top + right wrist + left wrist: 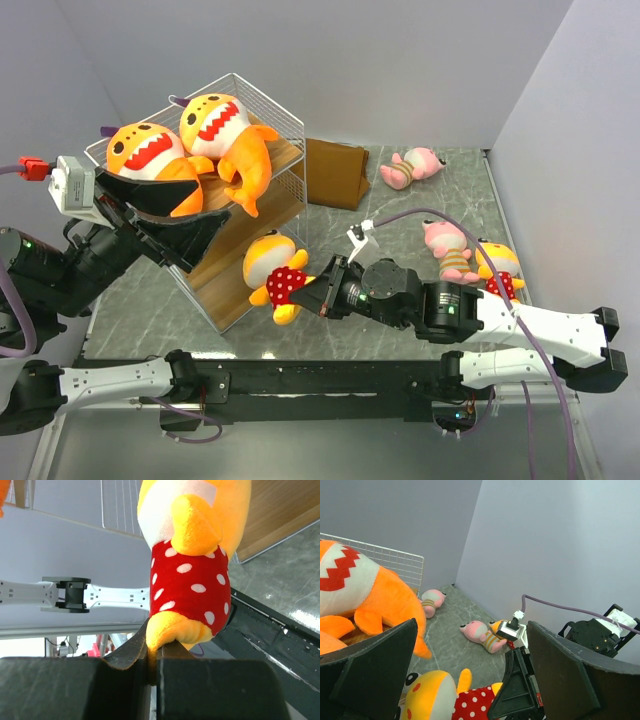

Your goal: Place and organize the stuffed toys onto the shelf

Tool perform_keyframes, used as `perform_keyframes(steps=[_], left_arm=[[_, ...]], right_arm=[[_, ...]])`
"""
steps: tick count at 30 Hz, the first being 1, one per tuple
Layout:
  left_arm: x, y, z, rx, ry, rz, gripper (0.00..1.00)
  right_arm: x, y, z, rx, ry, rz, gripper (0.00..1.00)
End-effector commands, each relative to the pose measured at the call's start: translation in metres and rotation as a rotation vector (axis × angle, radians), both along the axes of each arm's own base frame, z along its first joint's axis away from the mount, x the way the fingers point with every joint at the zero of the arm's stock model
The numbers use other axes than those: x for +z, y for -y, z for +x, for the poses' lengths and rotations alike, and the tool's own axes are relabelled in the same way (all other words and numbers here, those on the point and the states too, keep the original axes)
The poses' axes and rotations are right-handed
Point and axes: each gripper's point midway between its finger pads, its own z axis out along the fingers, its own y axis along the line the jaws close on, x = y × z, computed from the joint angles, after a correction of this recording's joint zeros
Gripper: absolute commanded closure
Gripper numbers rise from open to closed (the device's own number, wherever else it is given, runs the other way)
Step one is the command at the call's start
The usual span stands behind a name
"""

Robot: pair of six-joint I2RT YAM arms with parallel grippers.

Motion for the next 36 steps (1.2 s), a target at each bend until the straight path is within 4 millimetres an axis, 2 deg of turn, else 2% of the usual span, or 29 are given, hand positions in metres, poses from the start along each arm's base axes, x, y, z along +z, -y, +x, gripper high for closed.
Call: perform_keyframes(steps=[1,8,13,16,17,21,22,24,26,27,29,30,31,33,36], left_arm=[[0.019,-0.001,-0.005,-0.020,0.036,-0.047,0.04],[0.022,0.003,-0.004,-0.027,0.040,-0.044,0.04],[0.026,0.002,-0.006,-0.036,0.037,-0.048,0.04],[0.027,0.002,-0.006,-0.038,0.036,-0.051,0.03],[0.027,0.002,-0.007,-0.040,0.037,-0.052,0.04],[0.029,0.004,-0.008,-0.049,0.039,-0.056,0.04],[0.029,0.005,-0.008,-0.051,0.038,-0.057,0.04],[0.030,0.005,-0.008,-0.054,0.042,-0.060,0.04],[0.028,0.007,-0.007,-0.055,0.043,-0.058,0.04],[0.027,0.008,-0.007,-0.056,0.043,-0.057,0.04],[0.026,0.010,-0.007,-0.060,0.045,-0.054,0.04],[0.026,0.011,-0.007,-0.062,0.044,-0.052,0.04],[0.027,0.011,-0.007,-0.063,0.045,-0.052,0.03],[0.029,0.010,-0.008,-0.065,0.046,-0.057,0.04],[0.033,0.007,-0.012,-0.076,0.053,-0.070,0.04]], right_arm=[[0.049,0.006,-0.005,-0.001,0.020,0.134,1.00],[0.060,0.004,-0.004,0.003,0.039,0.153,1.00],[0.054,-0.007,0.001,-0.005,0.046,0.131,1.00],[0.054,-0.019,0.006,-0.016,0.068,0.129,1.00],[0.059,-0.021,0.008,-0.024,0.075,0.135,1.00],[0.054,-0.042,0.019,-0.038,0.100,0.089,0.98],[0.060,-0.045,0.022,-0.045,0.110,0.101,0.98],[0.056,-0.053,0.028,-0.065,0.119,0.095,0.97],[0.061,-0.059,0.034,-0.079,0.126,0.114,0.97],[0.055,-0.066,0.039,-0.090,0.127,0.099,0.96],[0.058,-0.074,0.045,-0.098,0.138,0.112,0.94],[0.049,-0.084,0.047,-0.093,0.133,0.094,0.93],[0.053,-0.088,0.049,-0.088,0.129,0.104,0.93],[0.042,-0.100,0.054,-0.082,0.114,0.086,0.92],[0.039,-0.111,0.060,-0.087,0.112,0.092,0.92]])
